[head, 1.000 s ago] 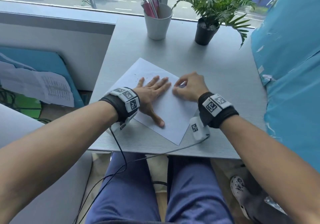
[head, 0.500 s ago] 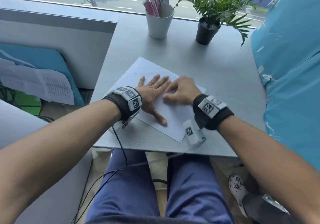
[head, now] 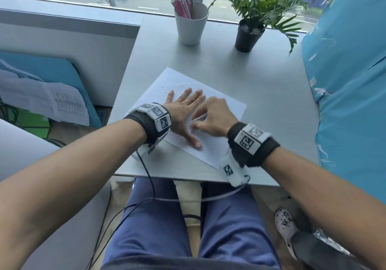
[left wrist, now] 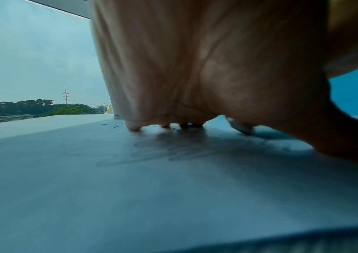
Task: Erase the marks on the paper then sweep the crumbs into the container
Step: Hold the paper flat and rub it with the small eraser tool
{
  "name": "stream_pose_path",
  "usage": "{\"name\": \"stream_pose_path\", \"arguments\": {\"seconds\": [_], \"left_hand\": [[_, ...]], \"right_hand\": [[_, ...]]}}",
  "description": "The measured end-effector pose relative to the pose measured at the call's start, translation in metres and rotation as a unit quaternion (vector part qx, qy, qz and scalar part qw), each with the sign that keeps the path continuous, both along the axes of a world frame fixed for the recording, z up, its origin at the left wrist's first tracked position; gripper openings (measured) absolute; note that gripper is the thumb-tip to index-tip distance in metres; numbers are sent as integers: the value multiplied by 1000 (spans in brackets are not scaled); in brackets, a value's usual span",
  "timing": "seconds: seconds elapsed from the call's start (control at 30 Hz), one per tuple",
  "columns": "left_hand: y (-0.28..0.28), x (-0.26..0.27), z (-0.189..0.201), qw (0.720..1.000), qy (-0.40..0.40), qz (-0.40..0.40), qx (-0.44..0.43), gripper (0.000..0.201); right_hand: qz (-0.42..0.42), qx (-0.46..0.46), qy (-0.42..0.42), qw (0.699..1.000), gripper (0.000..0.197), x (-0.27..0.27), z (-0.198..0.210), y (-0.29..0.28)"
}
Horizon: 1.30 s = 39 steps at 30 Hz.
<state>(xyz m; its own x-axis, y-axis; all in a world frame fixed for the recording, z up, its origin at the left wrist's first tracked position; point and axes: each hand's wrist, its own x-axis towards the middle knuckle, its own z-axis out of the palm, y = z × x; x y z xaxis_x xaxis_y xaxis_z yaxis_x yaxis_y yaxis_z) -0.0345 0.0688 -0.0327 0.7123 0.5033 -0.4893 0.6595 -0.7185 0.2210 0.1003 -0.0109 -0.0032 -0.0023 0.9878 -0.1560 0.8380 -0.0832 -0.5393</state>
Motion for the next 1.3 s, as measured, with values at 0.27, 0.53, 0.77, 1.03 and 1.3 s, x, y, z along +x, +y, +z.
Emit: {"name": "stream_pose_path", "arguments": {"seconds": [0.27,0.53,0.77,1.03,1.3], "left_hand": [[1,-1,0,1000,-6,4,-3,162],[-2,-2,2,1000,-6,7,-10,161],[2,0,1,1000,-2,6,-7,161],[1,-2,3,1000,-1,-3,-9,161],[-2,-1,3,1000,-4,0,-1,163]], "right_hand": [[-66,15,-6,998,12,15,1,12],[-109,28,-4,994,11,21,1,24],[-134,16,-9,991,17,35,5,32],[-73,-19,-2,997,18,30,9,24],[2,-33,4,999,14,14,1,7]]}}
